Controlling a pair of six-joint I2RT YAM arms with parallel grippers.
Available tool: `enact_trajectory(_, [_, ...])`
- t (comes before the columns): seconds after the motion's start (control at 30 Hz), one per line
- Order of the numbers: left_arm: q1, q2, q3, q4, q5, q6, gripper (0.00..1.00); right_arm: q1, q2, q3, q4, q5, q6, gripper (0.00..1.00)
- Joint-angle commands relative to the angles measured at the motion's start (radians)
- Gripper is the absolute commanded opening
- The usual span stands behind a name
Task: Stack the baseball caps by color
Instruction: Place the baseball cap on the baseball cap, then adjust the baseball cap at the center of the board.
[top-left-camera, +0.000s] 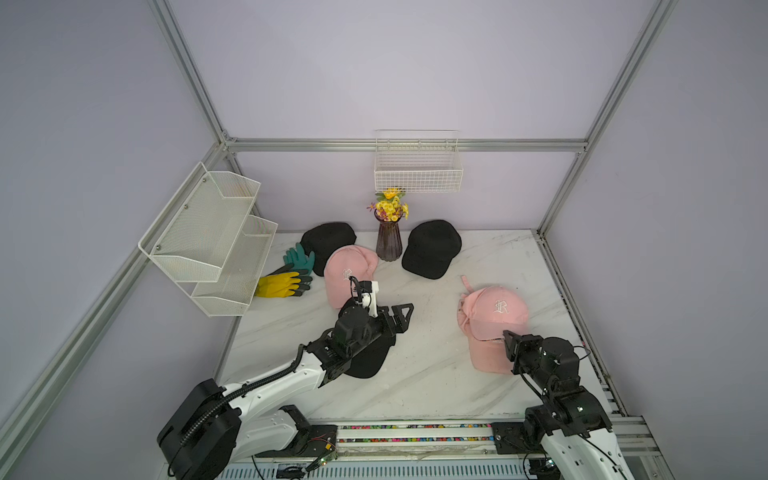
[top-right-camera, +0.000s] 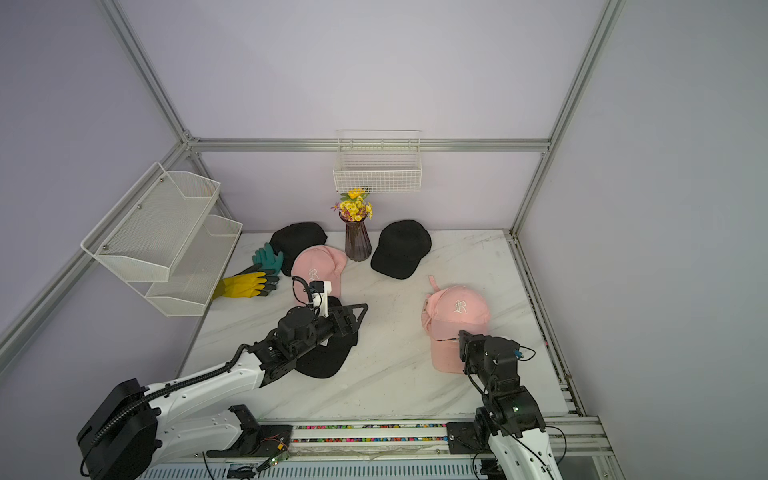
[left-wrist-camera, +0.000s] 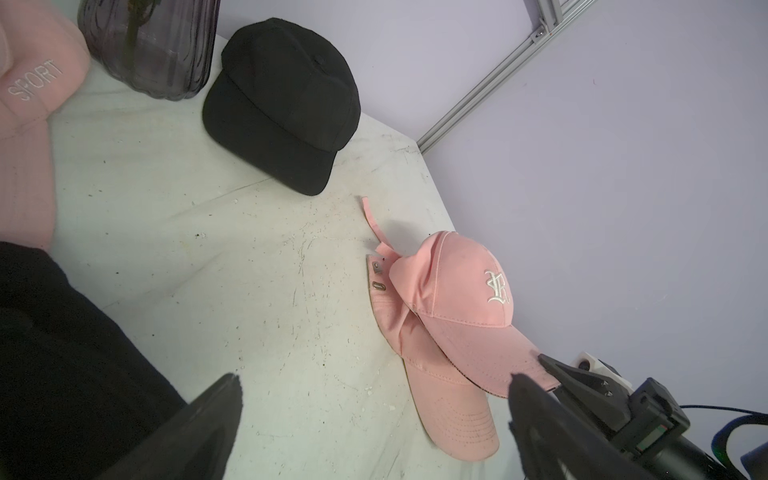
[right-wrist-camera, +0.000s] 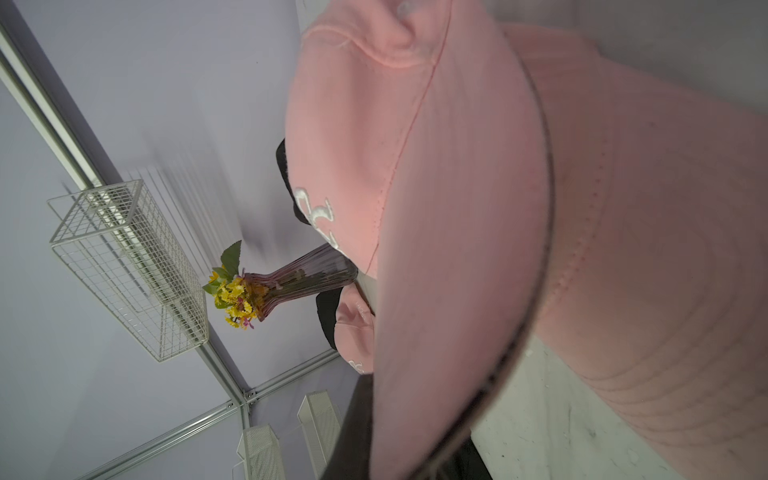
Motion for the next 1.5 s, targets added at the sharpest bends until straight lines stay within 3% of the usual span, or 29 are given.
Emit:
enact_trajectory(0.0, [0.005, 0.010, 0.011, 0.058, 0.025, -0.021, 1.00, -0.003, 0.025, -0.025, -0.146, -0.058, 0.050, 0.06])
enact_trajectory(0.1, [0.005, 0.016, 0.010, 0.059, 0.021, -0.021, 1.00, -0.002, 0.049, -0.015, -0.205, -0.075, 0.043, 0.08])
enact_trajectory(0.17, [0.006, 0.020, 0.010, 0.059, 0.020, -0.023, 1.00, -0.003, 0.055, 0.002, -0.254, -0.074, 0.042, 0.16])
enact_trajectory(0.37, [0.005, 0.046, 0.008, 0.081, 0.044, -0.035, 1.00, -0.002, 0.060, 0.088, -0.402, -0.066, 0.014, 0.78])
enact_trajectory(0.53, [-0.002, 0.102, 0.027, 0.142, 0.124, -0.078, 1.00, -0.002, 0.122, 0.294, -0.557, -0.037, -0.123, 0.97])
enact_trajectory(0.63, [-0.027, 0.114, 0.056, 0.142, 0.125, -0.051, 1.00, -0.002, 0.219, 0.456, -0.620, -0.027, -0.272, 0.97])
enact_trajectory(0.73, [-0.088, 0.120, 0.107, 0.125, 0.114, 0.070, 1.00, -0.003, 0.371, 0.639, -0.615, 0.007, -0.549, 0.97])
enact_trajectory(0.8, [-0.175, 0.140, 0.167, 0.108, 0.118, 0.234, 1.00, -0.003, 0.518, 0.743, -0.612, 0.021, -0.734, 0.97])
enact_trajectory(0.97, [-0.455, 0.298, 0.390, -0.093, 0.052, 0.794, 1.00, -0.007, 1.022, 1.062, -0.659, 0.042, -1.134, 0.97])
enact_trajectory(1.07, [-0.548, 0.356, 0.361, 0.002, -0.023, 1.050, 1.00, -0.015, 1.167, 1.141, -0.594, 0.122, -1.235, 0.97])
enact_trajectory(1.23, [-0.601, 0.481, 0.350, 0.117, -0.079, 1.300, 1.00, -0.036, 1.374, 1.161, -0.518, 0.007, -1.318, 0.97])
enact_trajectory(1.47, [-0.627, 0.681, 0.355, 0.432, -0.214, 1.371, 1.00, -0.054, 1.426, 1.017, -0.400, -0.053, -1.273, 0.97])
